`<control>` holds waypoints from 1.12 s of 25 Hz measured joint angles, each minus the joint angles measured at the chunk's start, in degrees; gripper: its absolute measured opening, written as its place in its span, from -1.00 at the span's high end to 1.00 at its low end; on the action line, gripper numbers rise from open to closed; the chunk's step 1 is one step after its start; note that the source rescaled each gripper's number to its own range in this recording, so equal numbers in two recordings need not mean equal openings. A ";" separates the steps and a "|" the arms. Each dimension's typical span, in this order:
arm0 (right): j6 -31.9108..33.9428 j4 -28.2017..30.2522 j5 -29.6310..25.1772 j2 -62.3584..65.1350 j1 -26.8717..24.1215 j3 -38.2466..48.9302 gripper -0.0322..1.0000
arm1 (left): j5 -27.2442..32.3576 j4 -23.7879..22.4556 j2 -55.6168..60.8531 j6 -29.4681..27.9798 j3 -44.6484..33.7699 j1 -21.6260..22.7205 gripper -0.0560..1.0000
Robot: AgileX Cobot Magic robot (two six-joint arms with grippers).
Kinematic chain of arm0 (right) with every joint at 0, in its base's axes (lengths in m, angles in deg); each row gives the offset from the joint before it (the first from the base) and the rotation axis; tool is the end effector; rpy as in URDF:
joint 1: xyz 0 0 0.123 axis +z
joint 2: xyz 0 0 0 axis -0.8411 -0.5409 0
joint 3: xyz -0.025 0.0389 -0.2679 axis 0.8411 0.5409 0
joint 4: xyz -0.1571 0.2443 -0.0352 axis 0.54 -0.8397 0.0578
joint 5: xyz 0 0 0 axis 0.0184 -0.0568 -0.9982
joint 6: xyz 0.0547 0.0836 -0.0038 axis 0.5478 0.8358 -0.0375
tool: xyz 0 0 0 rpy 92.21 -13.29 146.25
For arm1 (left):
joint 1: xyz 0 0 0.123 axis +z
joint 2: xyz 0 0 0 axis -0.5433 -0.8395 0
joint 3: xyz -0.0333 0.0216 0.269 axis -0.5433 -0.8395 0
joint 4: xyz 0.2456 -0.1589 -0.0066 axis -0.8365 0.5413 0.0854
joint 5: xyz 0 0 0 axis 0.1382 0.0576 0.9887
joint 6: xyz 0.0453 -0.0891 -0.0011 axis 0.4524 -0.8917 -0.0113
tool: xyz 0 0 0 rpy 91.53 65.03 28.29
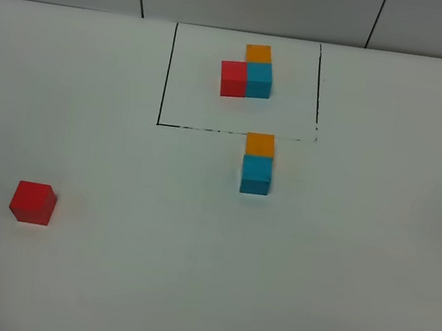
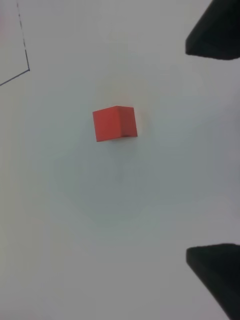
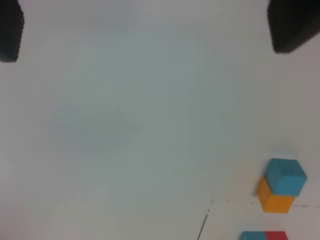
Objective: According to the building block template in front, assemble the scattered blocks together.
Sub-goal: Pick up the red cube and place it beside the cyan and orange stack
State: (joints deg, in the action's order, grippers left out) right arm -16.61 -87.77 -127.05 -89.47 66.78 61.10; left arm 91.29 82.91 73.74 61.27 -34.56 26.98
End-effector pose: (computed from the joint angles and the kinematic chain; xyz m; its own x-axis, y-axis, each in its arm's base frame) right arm 0.0548 0.0071 0.2925 -0.4654 -0.1011 -0.8793 -0.1580 0.9870 -0.0299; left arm 0.0507 -0.0051 0.2951 -0.4345 0.1295 -0.8913 0.1402 0.9873 0.0751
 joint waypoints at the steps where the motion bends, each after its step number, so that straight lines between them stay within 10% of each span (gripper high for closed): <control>1: -0.20 -0.05 -0.04 0.52 0.00 0.00 -0.89 | 0.00 0.00 0.00 0.00 0.00 0.00 -0.44; 28: -0.43 -0.17 -0.04 0.60 -8.34 0.00 -0.65 | 0.00 0.00 0.00 0.00 0.00 0.00 -0.44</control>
State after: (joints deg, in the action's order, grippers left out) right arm -17.03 -87.95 -127.09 -88.87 58.44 61.10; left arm 91.29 82.91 73.74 61.27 -34.56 26.98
